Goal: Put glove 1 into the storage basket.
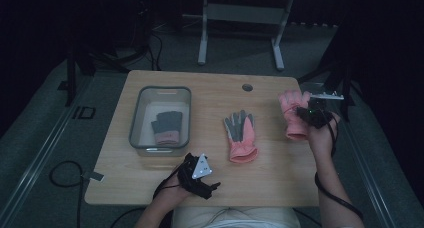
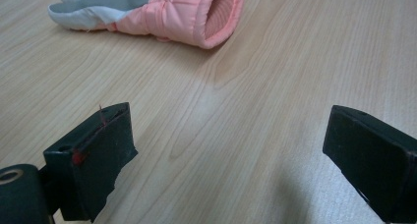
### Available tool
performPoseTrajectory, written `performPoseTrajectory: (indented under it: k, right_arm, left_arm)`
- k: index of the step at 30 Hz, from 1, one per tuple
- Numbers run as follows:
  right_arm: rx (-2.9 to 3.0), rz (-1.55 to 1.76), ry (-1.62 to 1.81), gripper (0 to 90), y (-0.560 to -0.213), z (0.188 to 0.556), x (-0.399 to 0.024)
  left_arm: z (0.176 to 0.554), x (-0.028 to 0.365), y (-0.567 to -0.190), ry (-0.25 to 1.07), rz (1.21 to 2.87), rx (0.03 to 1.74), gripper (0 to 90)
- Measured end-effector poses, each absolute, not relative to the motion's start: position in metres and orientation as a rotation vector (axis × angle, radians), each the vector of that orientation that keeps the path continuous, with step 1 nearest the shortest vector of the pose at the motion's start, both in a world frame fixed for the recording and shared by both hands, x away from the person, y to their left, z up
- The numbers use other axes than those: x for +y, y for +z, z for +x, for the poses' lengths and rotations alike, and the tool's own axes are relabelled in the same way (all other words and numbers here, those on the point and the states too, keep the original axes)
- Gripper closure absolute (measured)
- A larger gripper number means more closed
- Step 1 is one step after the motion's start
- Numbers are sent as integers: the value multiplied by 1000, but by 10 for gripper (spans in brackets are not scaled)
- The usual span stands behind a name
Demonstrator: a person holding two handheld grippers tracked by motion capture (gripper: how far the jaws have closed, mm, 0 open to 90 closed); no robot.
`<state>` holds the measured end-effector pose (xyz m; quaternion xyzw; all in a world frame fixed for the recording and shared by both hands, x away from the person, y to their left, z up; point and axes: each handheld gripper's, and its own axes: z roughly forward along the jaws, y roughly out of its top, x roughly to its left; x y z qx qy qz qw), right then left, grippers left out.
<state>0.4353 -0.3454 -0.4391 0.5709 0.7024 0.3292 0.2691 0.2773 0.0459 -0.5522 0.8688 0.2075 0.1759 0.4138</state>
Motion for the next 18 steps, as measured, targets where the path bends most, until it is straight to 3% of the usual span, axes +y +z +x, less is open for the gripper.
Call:
performPoseTrajectory:
  k: [18]
  right_arm:
    - [1823, 1626, 936, 861, -459, 379, -350]
  left_arm:
    - [276, 41, -552, 448, 2217, 506, 49]
